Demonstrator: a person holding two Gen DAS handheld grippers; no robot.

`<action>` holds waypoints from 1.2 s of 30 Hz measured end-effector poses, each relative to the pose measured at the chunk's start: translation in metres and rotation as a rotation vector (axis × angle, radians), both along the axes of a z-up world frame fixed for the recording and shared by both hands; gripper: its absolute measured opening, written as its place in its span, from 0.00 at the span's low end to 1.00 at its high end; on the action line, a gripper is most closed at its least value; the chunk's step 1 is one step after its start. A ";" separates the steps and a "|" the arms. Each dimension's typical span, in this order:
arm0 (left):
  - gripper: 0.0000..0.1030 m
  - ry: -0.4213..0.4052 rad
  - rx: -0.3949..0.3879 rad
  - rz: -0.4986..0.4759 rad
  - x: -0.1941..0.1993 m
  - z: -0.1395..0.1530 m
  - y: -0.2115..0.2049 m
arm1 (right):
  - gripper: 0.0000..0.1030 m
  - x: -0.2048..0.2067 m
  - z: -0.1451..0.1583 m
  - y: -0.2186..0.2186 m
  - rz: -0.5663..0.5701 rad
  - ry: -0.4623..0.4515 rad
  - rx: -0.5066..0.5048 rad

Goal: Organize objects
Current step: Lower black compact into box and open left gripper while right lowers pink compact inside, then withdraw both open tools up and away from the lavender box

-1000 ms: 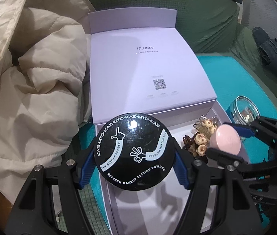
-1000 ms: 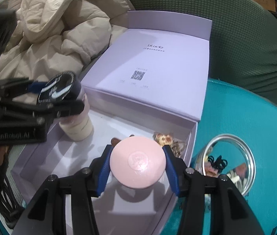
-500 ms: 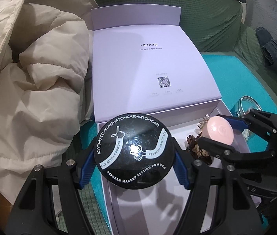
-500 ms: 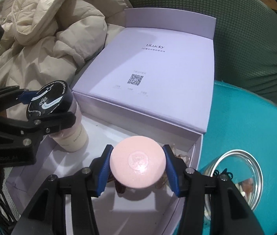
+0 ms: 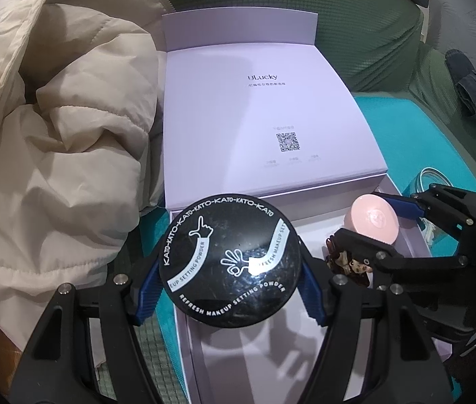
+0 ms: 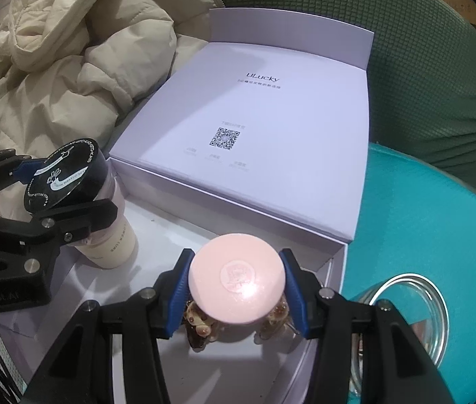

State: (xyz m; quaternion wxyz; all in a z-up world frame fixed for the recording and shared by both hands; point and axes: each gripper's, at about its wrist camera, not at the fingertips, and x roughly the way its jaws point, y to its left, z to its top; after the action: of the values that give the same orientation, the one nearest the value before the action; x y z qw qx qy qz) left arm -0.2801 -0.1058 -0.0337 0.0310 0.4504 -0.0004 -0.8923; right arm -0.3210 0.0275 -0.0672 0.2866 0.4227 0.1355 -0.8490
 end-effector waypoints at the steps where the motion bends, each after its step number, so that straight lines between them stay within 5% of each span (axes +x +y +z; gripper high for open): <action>1: 0.65 -0.003 -0.003 0.001 0.000 -0.001 0.000 | 0.50 0.000 0.000 0.000 0.000 -0.003 -0.001; 13: 0.66 0.012 -0.038 0.019 0.003 0.010 0.007 | 0.52 0.006 0.007 0.005 0.009 -0.015 -0.005; 36: 0.67 0.128 -0.033 -0.032 0.044 0.073 0.034 | 0.52 0.052 0.072 0.034 -0.031 0.095 -0.028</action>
State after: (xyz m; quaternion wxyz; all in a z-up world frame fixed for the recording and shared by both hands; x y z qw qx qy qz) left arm -0.2363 -0.0714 0.0394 0.0242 0.3919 -0.0202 -0.9195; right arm -0.2695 0.0610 0.0052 0.2727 0.3800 0.1307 -0.8742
